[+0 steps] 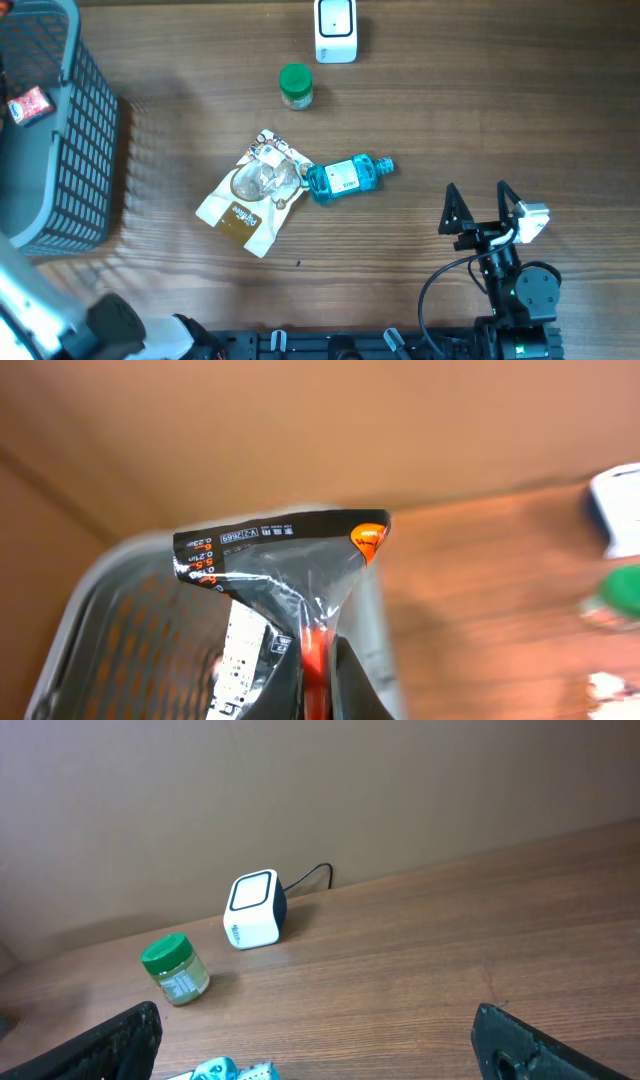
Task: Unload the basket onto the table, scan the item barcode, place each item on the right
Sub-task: 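Lift the packet out and carry it toward the scanner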
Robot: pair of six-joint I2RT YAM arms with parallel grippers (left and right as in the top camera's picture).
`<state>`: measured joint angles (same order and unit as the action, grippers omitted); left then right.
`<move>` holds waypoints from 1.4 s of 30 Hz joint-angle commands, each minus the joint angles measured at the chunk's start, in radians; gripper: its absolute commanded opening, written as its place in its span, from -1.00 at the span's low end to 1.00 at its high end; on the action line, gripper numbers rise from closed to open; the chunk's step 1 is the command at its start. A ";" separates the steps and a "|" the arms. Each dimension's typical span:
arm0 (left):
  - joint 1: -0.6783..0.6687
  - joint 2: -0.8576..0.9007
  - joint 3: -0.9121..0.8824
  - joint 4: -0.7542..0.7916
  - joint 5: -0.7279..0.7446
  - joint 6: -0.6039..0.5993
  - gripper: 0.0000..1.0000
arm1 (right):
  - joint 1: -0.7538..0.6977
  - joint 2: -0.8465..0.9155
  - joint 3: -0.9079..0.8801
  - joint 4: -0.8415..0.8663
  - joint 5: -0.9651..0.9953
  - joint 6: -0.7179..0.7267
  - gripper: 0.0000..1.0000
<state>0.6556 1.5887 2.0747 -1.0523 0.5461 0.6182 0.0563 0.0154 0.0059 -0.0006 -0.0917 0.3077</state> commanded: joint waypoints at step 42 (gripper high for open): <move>-1.214 0.724 0.003 -0.073 0.134 0.060 -0.92 | 0.003 -0.008 -0.001 0.002 0.013 -0.016 1.00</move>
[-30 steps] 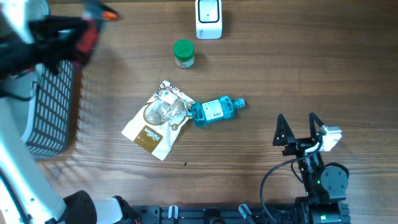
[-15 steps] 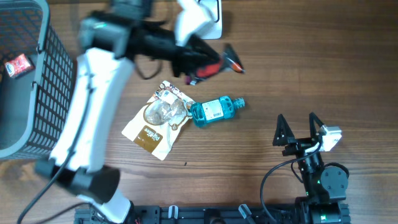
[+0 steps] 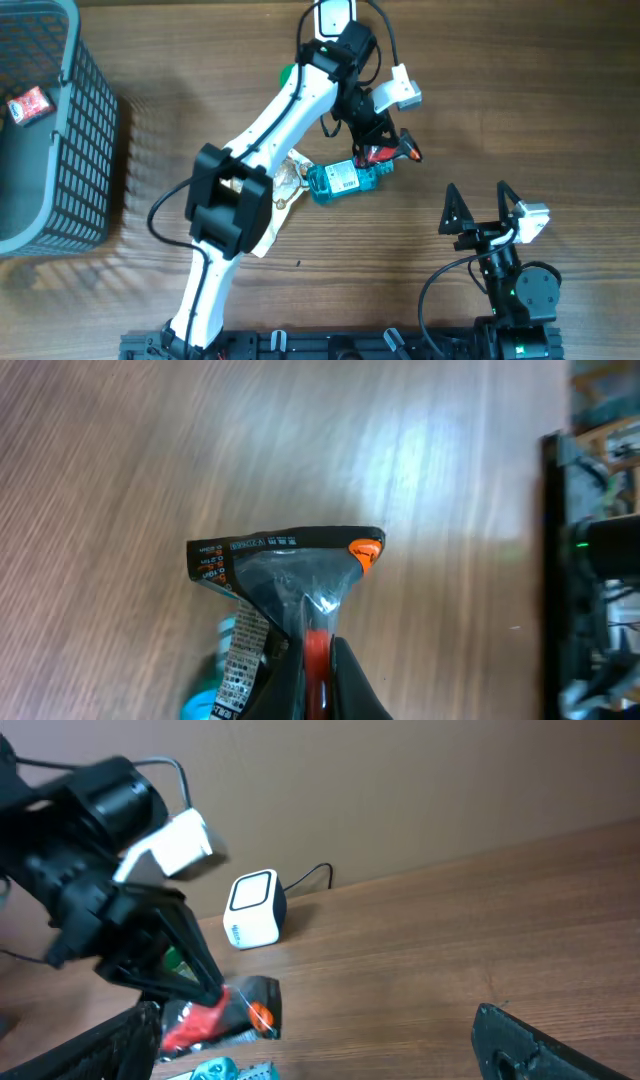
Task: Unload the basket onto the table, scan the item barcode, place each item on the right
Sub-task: 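Lift the packet out and carry it toward the scanner, then drop the packet on the table right of the jar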
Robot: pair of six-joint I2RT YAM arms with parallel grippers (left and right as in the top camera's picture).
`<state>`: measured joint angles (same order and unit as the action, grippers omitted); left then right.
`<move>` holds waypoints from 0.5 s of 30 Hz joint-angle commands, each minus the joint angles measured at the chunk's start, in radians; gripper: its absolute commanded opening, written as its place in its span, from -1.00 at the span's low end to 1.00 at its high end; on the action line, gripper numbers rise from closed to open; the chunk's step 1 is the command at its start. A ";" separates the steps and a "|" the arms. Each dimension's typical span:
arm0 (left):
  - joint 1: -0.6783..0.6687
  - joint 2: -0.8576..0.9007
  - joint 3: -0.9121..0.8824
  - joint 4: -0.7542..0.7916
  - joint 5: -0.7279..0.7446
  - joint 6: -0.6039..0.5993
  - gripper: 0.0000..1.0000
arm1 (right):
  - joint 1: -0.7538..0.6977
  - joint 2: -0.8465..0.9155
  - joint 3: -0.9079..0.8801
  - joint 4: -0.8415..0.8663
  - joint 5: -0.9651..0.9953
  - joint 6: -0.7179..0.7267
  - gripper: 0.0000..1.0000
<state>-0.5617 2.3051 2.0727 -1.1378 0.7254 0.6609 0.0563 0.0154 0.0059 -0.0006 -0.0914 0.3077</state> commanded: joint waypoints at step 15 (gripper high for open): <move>0.012 -0.011 0.057 -0.003 -0.311 0.011 1.00 | 0.003 -0.008 -0.001 0.002 0.013 -0.017 1.00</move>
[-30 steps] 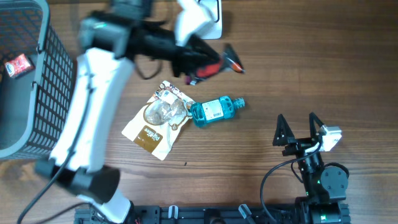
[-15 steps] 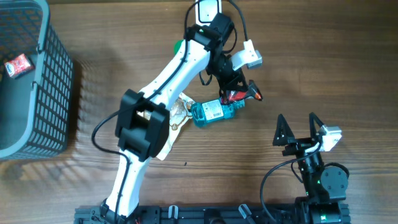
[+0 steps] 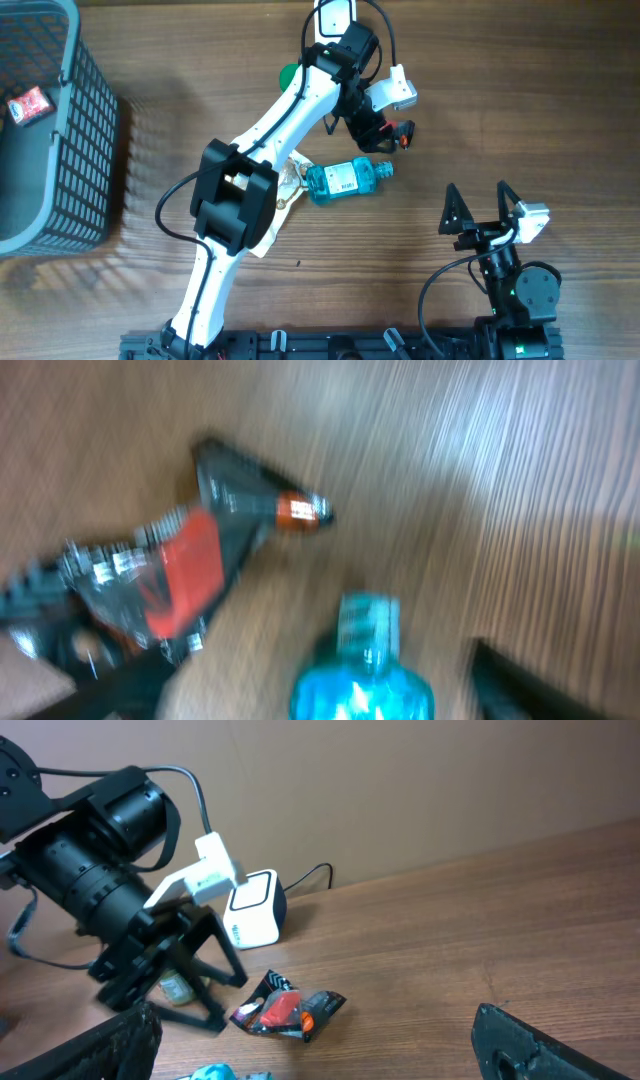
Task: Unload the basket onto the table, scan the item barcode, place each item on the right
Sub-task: 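Drop the packet on the table right of the jar, then return the left gripper into the basket above the red Kleenex pack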
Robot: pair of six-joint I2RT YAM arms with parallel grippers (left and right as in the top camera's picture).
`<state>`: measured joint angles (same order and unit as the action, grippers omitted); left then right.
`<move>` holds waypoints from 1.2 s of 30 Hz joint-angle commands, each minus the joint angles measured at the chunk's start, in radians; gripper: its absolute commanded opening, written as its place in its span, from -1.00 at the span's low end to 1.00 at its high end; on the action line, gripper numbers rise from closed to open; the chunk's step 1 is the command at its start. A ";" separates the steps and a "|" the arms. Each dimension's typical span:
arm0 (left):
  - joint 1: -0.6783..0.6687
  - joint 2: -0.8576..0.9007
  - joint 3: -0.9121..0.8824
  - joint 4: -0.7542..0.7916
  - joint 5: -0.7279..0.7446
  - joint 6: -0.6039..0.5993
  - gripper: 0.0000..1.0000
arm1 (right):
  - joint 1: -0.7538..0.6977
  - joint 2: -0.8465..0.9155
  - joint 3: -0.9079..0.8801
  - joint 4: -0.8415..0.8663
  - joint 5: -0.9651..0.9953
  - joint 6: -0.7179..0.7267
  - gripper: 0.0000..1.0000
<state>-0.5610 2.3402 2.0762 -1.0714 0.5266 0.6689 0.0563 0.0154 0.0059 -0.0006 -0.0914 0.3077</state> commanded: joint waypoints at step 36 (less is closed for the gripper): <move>1.221 -0.552 -0.570 0.661 -0.533 -0.613 1.00 | 0.003 -0.008 -0.001 0.002 0.013 -0.017 1.00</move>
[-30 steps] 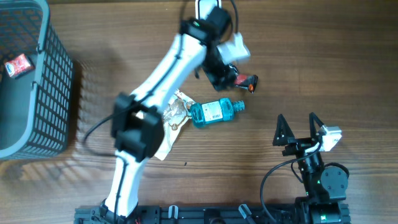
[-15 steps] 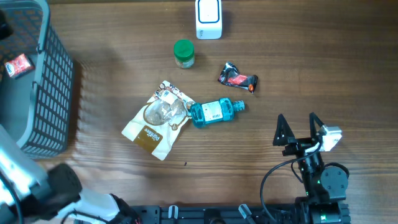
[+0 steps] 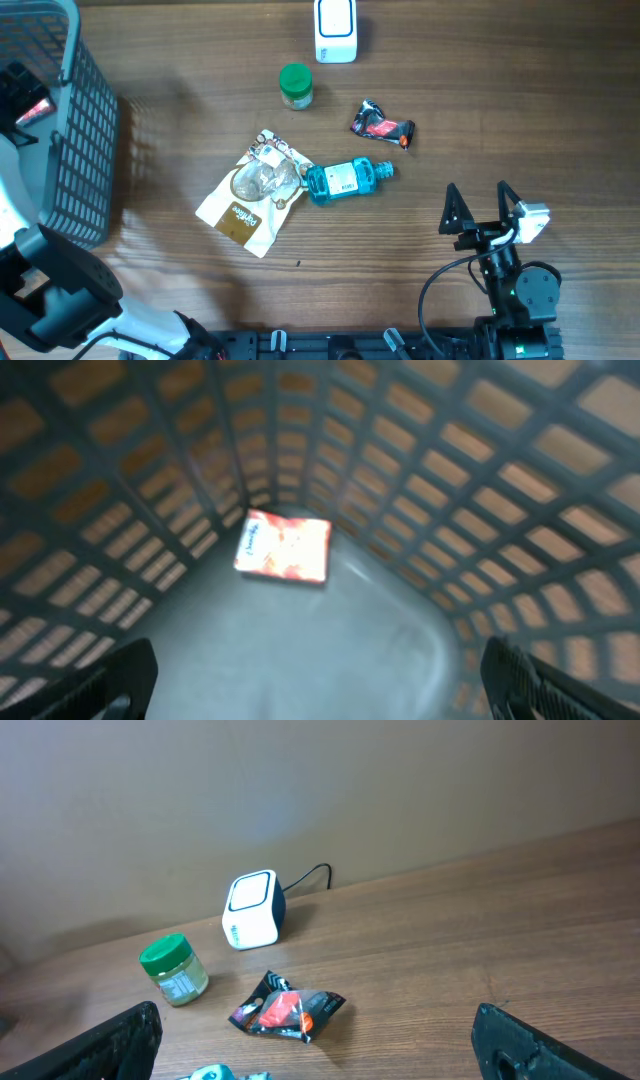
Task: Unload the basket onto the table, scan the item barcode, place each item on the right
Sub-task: 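Return the left gripper into the basket above the red Kleenex pack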
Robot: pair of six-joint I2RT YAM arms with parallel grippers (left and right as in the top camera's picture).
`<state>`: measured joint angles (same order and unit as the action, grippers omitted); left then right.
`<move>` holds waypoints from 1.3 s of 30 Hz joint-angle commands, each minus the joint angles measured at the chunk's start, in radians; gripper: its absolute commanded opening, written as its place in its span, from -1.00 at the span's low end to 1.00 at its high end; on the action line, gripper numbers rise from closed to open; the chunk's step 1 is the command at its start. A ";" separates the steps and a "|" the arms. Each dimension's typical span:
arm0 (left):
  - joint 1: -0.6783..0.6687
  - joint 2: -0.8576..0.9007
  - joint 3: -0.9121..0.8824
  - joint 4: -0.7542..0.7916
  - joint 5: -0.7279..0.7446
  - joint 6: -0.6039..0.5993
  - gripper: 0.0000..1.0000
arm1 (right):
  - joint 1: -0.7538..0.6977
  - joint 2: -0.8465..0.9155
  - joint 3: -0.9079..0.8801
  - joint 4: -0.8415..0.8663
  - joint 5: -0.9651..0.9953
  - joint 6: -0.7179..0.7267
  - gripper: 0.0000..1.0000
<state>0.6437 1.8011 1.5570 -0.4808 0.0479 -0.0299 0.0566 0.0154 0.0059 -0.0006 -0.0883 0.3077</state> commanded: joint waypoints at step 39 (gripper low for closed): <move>0.047 0.406 -0.126 0.530 0.030 0.210 1.00 | 0.002 -0.008 -0.001 0.002 0.010 -0.017 1.00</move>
<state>0.6895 2.1872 1.4372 0.0334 0.0589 0.1585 0.0566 0.0154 0.0059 -0.0006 -0.0883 0.3077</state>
